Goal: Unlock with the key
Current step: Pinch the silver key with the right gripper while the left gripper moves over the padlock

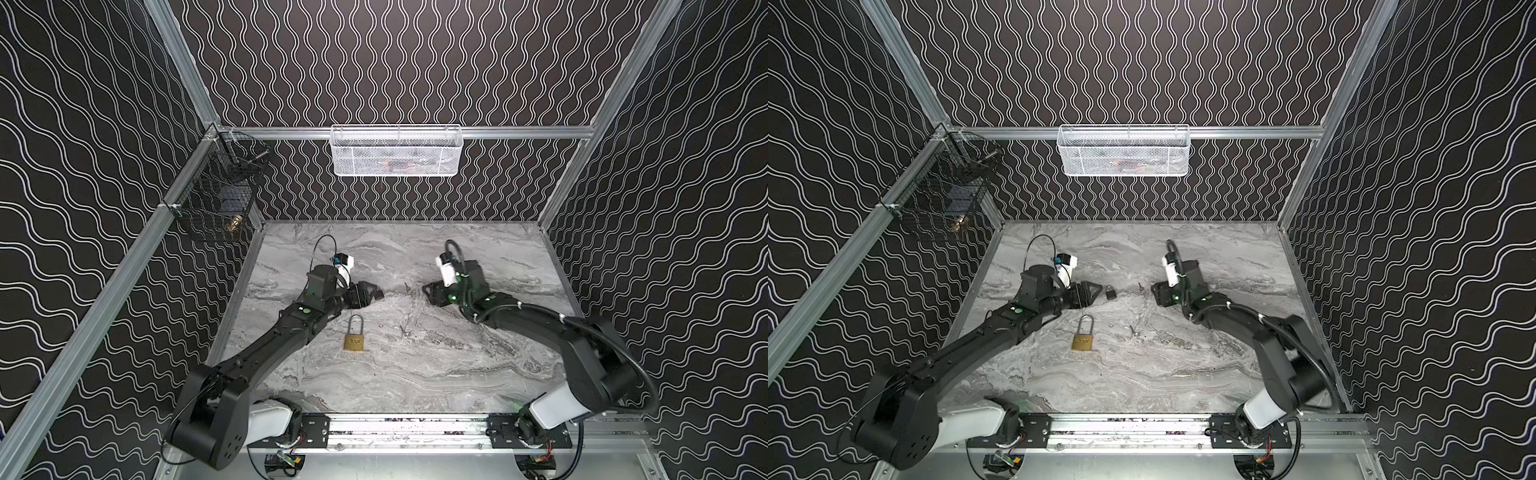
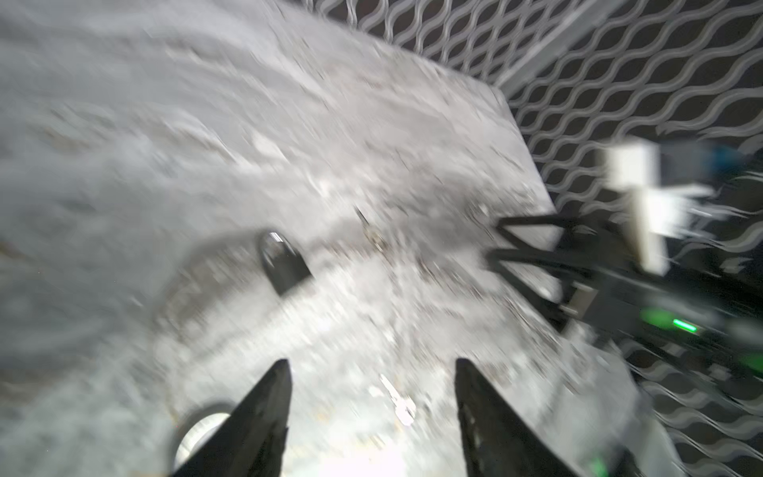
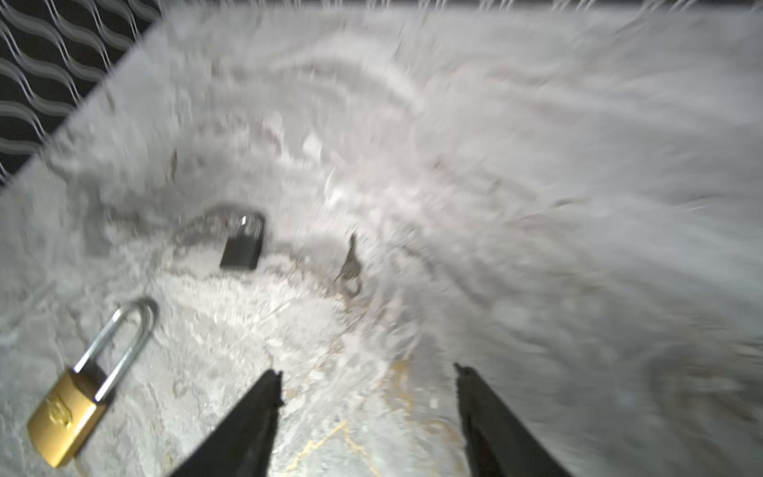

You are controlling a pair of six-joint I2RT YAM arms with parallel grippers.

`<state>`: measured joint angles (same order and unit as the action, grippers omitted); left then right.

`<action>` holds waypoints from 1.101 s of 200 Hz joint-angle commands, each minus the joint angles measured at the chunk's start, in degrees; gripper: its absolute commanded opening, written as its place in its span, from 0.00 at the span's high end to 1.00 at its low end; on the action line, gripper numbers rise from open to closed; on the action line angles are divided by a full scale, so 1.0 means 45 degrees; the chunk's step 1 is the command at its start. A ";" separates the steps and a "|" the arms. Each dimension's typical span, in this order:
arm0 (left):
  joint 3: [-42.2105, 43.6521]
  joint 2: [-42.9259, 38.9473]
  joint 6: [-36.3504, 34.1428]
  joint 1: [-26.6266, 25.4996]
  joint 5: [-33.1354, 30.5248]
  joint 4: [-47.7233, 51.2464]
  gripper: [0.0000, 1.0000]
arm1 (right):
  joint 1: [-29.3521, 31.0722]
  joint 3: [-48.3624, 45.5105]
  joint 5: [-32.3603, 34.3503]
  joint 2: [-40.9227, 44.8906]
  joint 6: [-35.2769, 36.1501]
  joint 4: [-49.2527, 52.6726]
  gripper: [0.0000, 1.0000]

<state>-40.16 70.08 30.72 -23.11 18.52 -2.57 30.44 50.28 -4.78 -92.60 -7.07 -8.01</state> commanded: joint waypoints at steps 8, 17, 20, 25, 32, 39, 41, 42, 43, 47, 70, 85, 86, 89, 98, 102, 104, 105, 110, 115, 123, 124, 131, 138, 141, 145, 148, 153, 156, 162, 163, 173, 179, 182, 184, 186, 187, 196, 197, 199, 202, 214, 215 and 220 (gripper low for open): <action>0.0426 -0.1093 0.0822 -0.0260 0.0739 0.1181 0.39 | 0.0646 0.1248 0.0876 -0.1442 0.0308 0.0926 0.37; 0.0475 -0.1299 0.0765 -0.0260 0.0821 0.1407 0.39 | 0.0733 0.1460 0.0957 -0.1787 0.0525 0.1027 0.38; 0.0483 -0.1356 0.0719 -0.0272 0.0842 0.1498 0.39 | 0.0753 0.1463 0.0977 -0.1889 0.0603 0.1041 0.38; 0.0476 -0.1420 0.0624 -0.0271 0.0849 0.1640 0.39 | 0.0785 0.1812 0.1036 -0.2085 0.0707 0.1074 0.39; 0.0491 -0.1530 0.0561 -0.0263 0.0813 0.1801 0.39 | 0.0805 0.2016 0.1061 -0.2257 0.0811 0.1196 0.40; 0.0507 -0.1640 0.0534 -0.0265 0.0722 0.1914 0.39 | 0.0814 0.2225 0.1064 -0.2473 0.0918 0.1373 0.43; 0.0526 -0.1671 0.0521 -0.0272 0.0687 0.1961 0.39 | 0.0824 0.2303 0.1106 -0.2563 0.0939 0.1459 0.43; 0.0526 -0.1679 0.0519 -0.0263 0.0668 0.1979 0.39 | 0.0829 0.2332 0.1123 -0.2595 0.0952 0.1502 0.44; 0.0526 -0.1693 0.0528 -0.0259 0.0649 0.1988 0.38 | 0.0832 0.2366 0.1151 -0.2630 0.0959 0.1544 0.44; 0.0542 -0.1765 0.0521 -0.0264 0.0589 0.2031 0.38 | 0.0852 0.2500 0.1266 -0.2770 0.0992 0.1715 0.45; 0.0695 -0.2081 0.0704 -0.0257 0.0475 0.1802 0.38 | 0.1137 0.3119 0.1892 -0.3407 0.1207 0.2383 0.48; 0.0761 -0.2152 0.0779 -0.0258 0.0434 0.1607 0.38 | 0.1368 0.3190 0.1901 -0.3505 0.1317 0.2225 0.49; 0.0771 -0.2154 0.0785 -0.0256 0.0425 0.1587 0.38 | 0.1368 0.3190 0.1901 -0.3505 0.1317 0.2225 0.49; 0.0762 -0.2154 0.0758 -0.0257 0.0401 0.1581 0.38 | 0.1406 0.3215 0.1886 -0.3505 0.1300 0.2185 0.49; 0.0725 -0.2139 0.0725 -0.0263 0.0357 0.1597 0.38 | 0.1487 0.3303 0.1897 -0.3952 0.1264 0.2152 0.51; 0.0722 -0.2165 0.0713 -0.0262 0.0356 0.1637 0.38 | 0.1507 0.3349 0.1977 -0.4032 0.1232 0.2161 0.52; 0.0707 -0.2158 0.0693 -0.0266 0.0342 0.1658 0.38 | 0.1526 0.3393 0.2057 -0.4086 0.1197 0.2184 0.53; 0.0705 -0.2148 0.0673 -0.0260 0.0339 0.1661 0.38 | 0.1526 0.3393 0.2057 -0.4086 0.1197 0.2184 0.53; 0.0684 -0.2173 0.0637 -0.0258 0.0323 0.1745 0.38 | 0.1552 0.3466 0.2217 -0.4188 0.1145 0.2224 0.54; 0.0666 -0.2193 0.0559 -0.0261 0.0299 0.1824 0.38 | 0.1557 0.3544 0.2425 -0.4312 0.1096 0.2263 0.55; 0.0665 -0.2234 0.0484 -0.0262 0.0194 0.1934 0.38 | 0.1559 0.3606 0.2637 -0.4436 0.1031 0.2268 0.55; 0.0664 -0.2224 0.0481 -0.0258 0.0187 0.1936 0.38 | 0.1558 0.3609 0.2660 -0.4449 0.1028 0.2268 0.55; 0.0664 -0.2266 0.0403 -0.0248 0.0132 0.1991 0.38 | 0.1557 0.3649 0.2766 -0.4528 0.1010 0.2236 0.57; 0.0664 -0.2302 0.0385 -0.0272 0.0104 0.2043 0.38 | 0.1557 0.3669 0.2897 -0.4578 0.0985 0.2183 0.58; 0.0663 -0.2321 0.0361 -0.0261 0.0088 0.2054 0.38 | 0.1557 0.3685 0.2944 -0.4611 0.0985 0.2163 0.59; 0.0673 -0.2331 0.0345 -0.0271 0.0073 0.2072 0.38 | 0.1558 0.3704 0.3005 -0.4658 0.0984 0.2162 0.60; 0.0657 -0.2337 0.0359 -0.0261 0.0082 0.2091 0.38 | 0.1557 0.3718 0.3065 -0.4684 0.0985 0.2153 0.61; 0.0659 -0.2345 0.0353 -0.0261 0.0100 0.2076 0.37 | 0.1559 0.3761 0.3196 -0.4731 0.0985 0.2181 0.61; 0.0672 -0.2361 0.0357 -0.0255 0.0104 0.2056 0.37 | 0.1564 0.3799 0.3284 -0.4767 0.0985 0.2209 0.62; 0.0666 -0.2373 0.0377 -0.0263 0.0102 0.2026 0.37 | 0.1568 0.3872 0.3378 -0.4868 0.1002 0.2256 0.63; 0.0674 -0.2372 0.0379 -0.0259 0.0102 0.2031 0.37 | 0.1568 0.3872 0.3378 -0.4868 0.1002 0.2256 0.63; 0.0702 -0.2366 0.0404 -0.0266 0.0083 0.1951 0.37 | 0.1557 0.3972 0.3527 -0.5006 0.1058 0.2298 0.64; 0.0739 -0.2362 0.0434 -0.0269 0.0083 0.1898 0.37 | 0.1560 0.4001 0.3633 -0.5061 0.1082 0.2272 0.64; 0.0756 -0.2338 0.0451 -0.0256 0.0083 0.1869 0.37 | 0.1557 0.4002 0.3644 -0.5084 0.1095 0.2237 0.64; 0.0760 -0.2343 0.0447 -0.0260 0.0083 0.1852 0.37 | 0.1557 0.4002 0.3645 -0.5096 0.1115 0.2217 0.64; 0.0761 -0.2325 0.0470 -0.0270 0.0083 0.1848 0.37 | 0.1557 0.4002 0.3642 -0.5091 0.1119 0.2213 0.64; 0.0770 -0.2309 0.0464 -0.0262 0.0083 0.1844 0.37 | 0.1557 0.4002 0.3616 -0.5108 0.1136 0.2181 0.64; 0.0800 -0.2260 0.0487 -0.0265 0.0120 0.1766 0.37 | 0.1557 0.4019 0.3618 -0.5162 0.1214 0.2060 0.64; 0.0800 -0.2247 0.0492 -0.0269 0.0131 0.1754 0.37 | 0.1557 0.4020 0.3609 -0.5174 0.1227 0.2057 0.64; 0.0815 -0.2247 0.0496 -0.0273 0.0139 0.1731 0.37 | 0.1557 0.4036 0.3578 -0.5182 0.1236 0.2030 0.64; 0.0819 -0.2231 0.0519 -0.0259 0.0156 0.1717 0.37 | 0.1557 0.4067 0.3561 -0.5214 0.1283 0.2019 0.64; 0.0854 -0.2196 0.0573 -0.0263 0.0180 0.1647 0.37 | 0.1557 0.4208 0.3595 -0.5375 0.1385 0.2027 0.64; 0.0856 -0.2196 0.0574 -0.0259 0.0180 0.1646 0.37 | 0.1557 0.4232 0.3617 -0.5387 0.1390 0.2030 0.64; 0.0876 -0.2183 0.0578 -0.0257 0.0176 0.1618 0.37 | 0.1557 0.4324 0.3642 -0.5468 0.1408 0.2085 0.64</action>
<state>-36.58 60.10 33.01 -24.34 19.49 6.17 37.50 68.60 9.61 -115.61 -2.07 0.40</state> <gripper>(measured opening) 0.629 0.362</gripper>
